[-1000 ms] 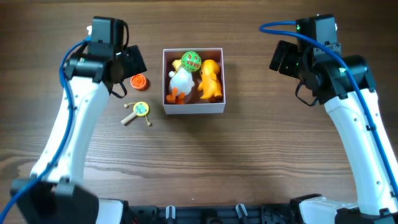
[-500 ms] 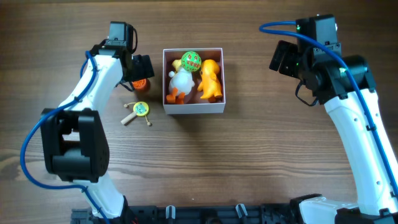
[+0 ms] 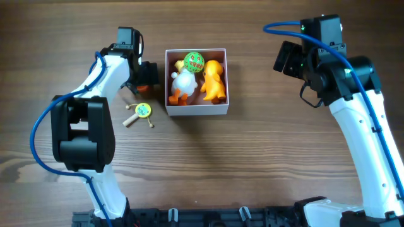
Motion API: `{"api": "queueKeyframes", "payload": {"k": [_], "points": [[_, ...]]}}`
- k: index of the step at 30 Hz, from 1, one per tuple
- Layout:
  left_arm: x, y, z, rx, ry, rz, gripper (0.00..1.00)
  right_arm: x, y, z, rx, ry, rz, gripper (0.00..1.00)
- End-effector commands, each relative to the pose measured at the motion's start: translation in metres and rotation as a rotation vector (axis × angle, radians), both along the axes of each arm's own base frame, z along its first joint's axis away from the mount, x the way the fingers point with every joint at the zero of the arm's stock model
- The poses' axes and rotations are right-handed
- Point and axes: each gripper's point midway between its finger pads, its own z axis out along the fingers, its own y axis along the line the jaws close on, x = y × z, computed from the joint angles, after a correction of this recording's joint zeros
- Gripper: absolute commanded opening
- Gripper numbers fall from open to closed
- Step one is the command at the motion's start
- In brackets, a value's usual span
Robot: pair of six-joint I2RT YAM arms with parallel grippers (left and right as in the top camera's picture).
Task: Pack container
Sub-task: 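Lower the left gripper onto the orange spinner wheel and grasp it, then carry the orange spinner into the box and open the left gripper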
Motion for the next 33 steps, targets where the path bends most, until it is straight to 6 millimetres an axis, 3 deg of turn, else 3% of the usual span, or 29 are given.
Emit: {"api": "queueKeyframes", "payload": {"k": [1,10,20,25,32,33], "points": [[-0.004,-0.001,-0.009,-0.011,0.024,-0.024,0.91,0.0,-0.002,0.004,-0.015,-0.011,-0.004,1.0],[-0.011,-0.001,-0.034,-0.006,0.083,-0.024,0.92,0.0,-0.002,0.004,-0.015,-0.012,-0.004,1.0],[-0.012,-0.001,-0.033,-0.006,0.086,-0.023,0.65,0.0,-0.002,0.004,-0.014,-0.011,-0.004,1.0],[-0.009,-0.001,-0.022,-0.007,0.061,-0.023,0.48,0.0,-0.002,0.004,-0.015,-0.011,-0.004,1.0],[0.0,-0.001,0.003,-0.008,-0.003,-0.022,0.45,0.0,-0.002,0.004,-0.014,-0.012,-0.004,1.0],[0.004,-0.001,0.014,-0.01,-0.031,-0.023,0.45,0.0,-0.002,0.004,-0.015,-0.012,-0.004,1.0]]}}
